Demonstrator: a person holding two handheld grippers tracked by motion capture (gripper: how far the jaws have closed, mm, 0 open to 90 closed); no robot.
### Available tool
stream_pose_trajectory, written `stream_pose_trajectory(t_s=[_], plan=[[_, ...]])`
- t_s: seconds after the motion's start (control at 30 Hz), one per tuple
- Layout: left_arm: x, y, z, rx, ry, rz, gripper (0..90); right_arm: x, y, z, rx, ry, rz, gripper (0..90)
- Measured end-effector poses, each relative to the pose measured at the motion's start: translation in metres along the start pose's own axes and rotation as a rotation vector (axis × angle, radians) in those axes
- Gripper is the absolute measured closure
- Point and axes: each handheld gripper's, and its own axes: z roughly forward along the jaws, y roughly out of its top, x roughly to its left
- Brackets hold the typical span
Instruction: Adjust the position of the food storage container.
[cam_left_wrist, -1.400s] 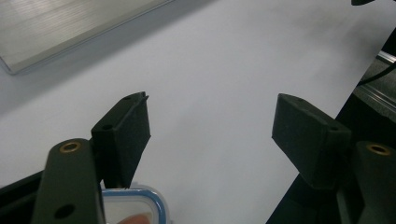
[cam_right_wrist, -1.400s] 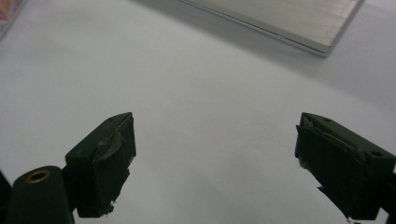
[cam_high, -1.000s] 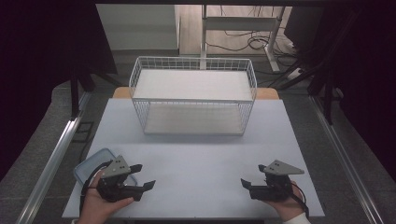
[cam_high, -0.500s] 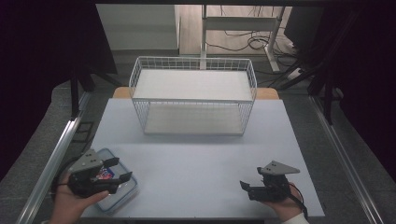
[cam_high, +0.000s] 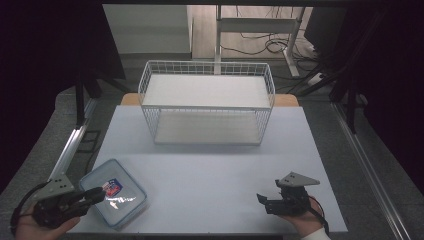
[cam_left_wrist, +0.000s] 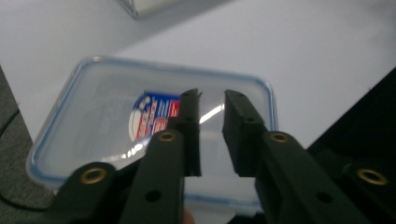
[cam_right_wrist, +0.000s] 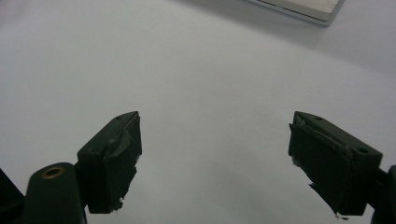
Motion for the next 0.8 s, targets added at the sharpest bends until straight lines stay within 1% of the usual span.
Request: stream_pose_trajectory(t_s=[0.03,0.07,0.1,0.13,0.17,0.2,0.23,0.27,0.33,0.37,0.4,0.43,0.47,0.5,0.53,0.57,0.63,0.67,0.73,0.77,0.8], plan=[[0.000,0.000,0.000,0.000,0.000,0.000,82.6,0.000,0.000,0.000,0.000,0.000,0.000,17.6],[0.001,-0.006,-0.002,0.020,-0.010,0.007,84.8,-0.001,0.000,0.001,0.003,-0.001,0.004,17.5],[0.001,-0.006,-0.002,0.020,-0.010,0.007,86.5,-0.001,0.000,0.001,0.003,-0.001,0.004,17.5],[0.003,-0.012,-0.002,0.041,-0.014,0.010,87.8,-0.001,-0.001,0.002,0.009,-0.001,0.008,17.5],[0.003,-0.012,-0.002,0.041,-0.014,0.010,89.1,-0.001,-0.001,0.002,0.012,-0.002,0.006,17.5],[0.005,-0.018,-0.002,0.067,-0.015,0.011,89.9,-0.001,-0.001,0.003,0.015,-0.002,0.005,17.5],[0.006,-0.021,-0.002,0.080,-0.020,0.013,90.0,0.000,-0.001,0.003,0.017,-0.001,0.005,17.5],[0.006,-0.021,-0.002,0.080,-0.020,0.013,90.0,0.000,-0.001,0.003,0.022,-0.001,0.003,17.5],[0.007,-0.028,-0.002,0.101,-0.036,0.017,90.0,0.000,-0.001,0.004,0.030,-0.002,0.001,17.5],[0.007,-0.034,-0.001,0.120,-0.042,0.019,90.0,0.000,-0.001,0.004,0.032,-0.003,0.002,17.5],[0.007,-0.034,-0.001,0.120,-0.042,0.019,90.0,0.000,-0.001,0.005,0.034,-0.003,0.002,17.5],[0.007,-0.037,-0.001,0.133,-0.044,0.020,90.0,-0.001,-0.001,0.005,0.037,-0.004,0.002,17.5],[0.007,-0.045,0.001,0.158,-0.048,0.018,90.0,-0.001,-0.002,0.005,0.038,-0.005,0.006,17.5],[0.007,-0.045,0.001,0.158,-0.048,0.018,90.0,-0.001,-0.002,0.005,0.038,-0.005,0.006,17.5],[0.008,-0.052,0.004,0.176,-0.055,0.011,90.0,-0.002,-0.002,0.006,0.043,-0.006,0.012,17.5],[0.008,-0.052,0.004,0.176,-0.055,0.011,90.0,-0.002,-0.002,0.006,0.043,-0.007,0.015,17.5],[0.005,-0.058,0.010,0.198,-0.060,0.010,90.0,-0.002,-0.002,0.007,0.048,-0.008,0.016,17.6],[0.004,-0.059,0.013,0.208,-0.061,0.019,90.0,-0.001,-0.002,0.007,0.049,-0.008,0.015,17.5],[0.002,-0.059,0.018,0.223,-0.066,0.026,90.0,0.000,-0.002,0.008,0.053,-0.007,0.010,17.5],[0.002,-0.059,0.018,0.223,-0.066,0.026,90.0,0.000,-0.002,0.008,0.053,-0.007,0.010,17.5],[0.001,-0.059,0.023,0.227,-0.070,0.026,90.0,0.000,-0.002,0.008,0.056,-0.007,0.007,17.5]])
